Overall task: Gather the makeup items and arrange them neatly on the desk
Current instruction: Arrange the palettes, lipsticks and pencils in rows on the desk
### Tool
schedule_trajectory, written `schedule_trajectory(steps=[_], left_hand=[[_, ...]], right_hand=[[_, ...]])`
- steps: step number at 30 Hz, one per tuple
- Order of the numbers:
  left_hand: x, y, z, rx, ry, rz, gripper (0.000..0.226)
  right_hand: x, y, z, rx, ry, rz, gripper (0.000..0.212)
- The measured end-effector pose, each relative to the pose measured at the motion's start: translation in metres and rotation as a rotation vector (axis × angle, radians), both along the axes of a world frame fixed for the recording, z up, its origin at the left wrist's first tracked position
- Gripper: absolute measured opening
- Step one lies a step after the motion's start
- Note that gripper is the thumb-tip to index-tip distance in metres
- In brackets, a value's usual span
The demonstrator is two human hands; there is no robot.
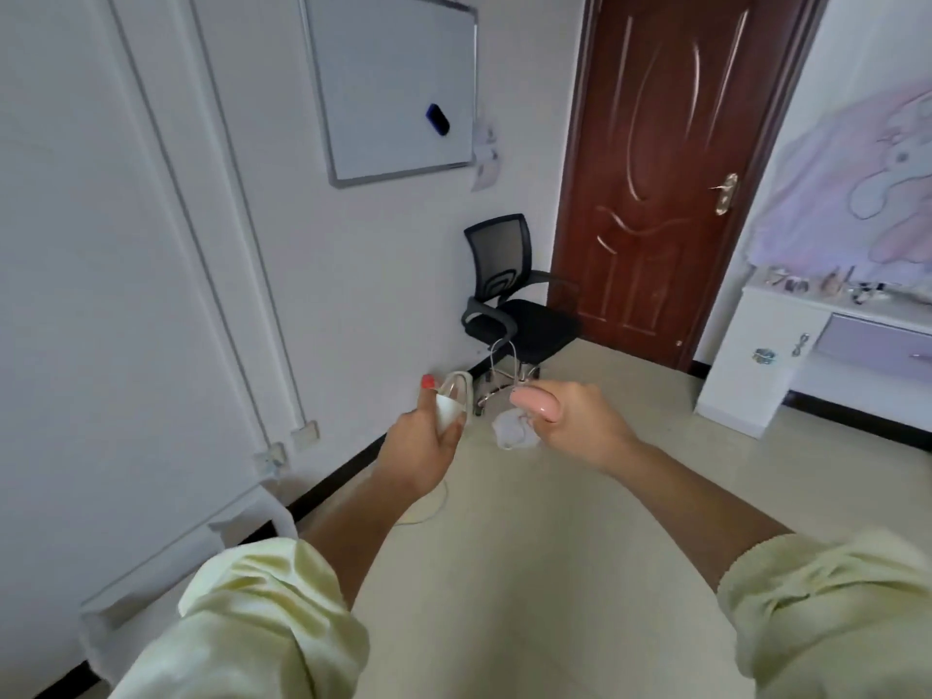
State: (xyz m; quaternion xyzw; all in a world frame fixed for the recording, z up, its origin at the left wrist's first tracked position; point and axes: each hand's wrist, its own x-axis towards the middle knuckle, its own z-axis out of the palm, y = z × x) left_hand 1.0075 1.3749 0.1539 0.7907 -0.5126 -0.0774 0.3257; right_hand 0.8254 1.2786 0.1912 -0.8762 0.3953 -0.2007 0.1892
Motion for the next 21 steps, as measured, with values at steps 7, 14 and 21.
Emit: schedule_trajectory(steps=[7,14,21], left_hand=[[-0.127,-0.153,0.008,0.015,-0.039,-0.255,0.038],[-0.242,-0.325,0.000,0.057,-0.045,-0.413,0.043],[-0.358,-0.493,0.009,0.052,0.070,-0.581,0.039]], right_hand=[[-0.140,-0.105,-0.006,-0.026,-0.038,-0.234,0.030],[-0.261,-0.231,-0.018,-0.023,-0.043,-0.430,0.021],[-0.380,-0.365,-0.010,0.068,-0.114,-0.663,0.021]])
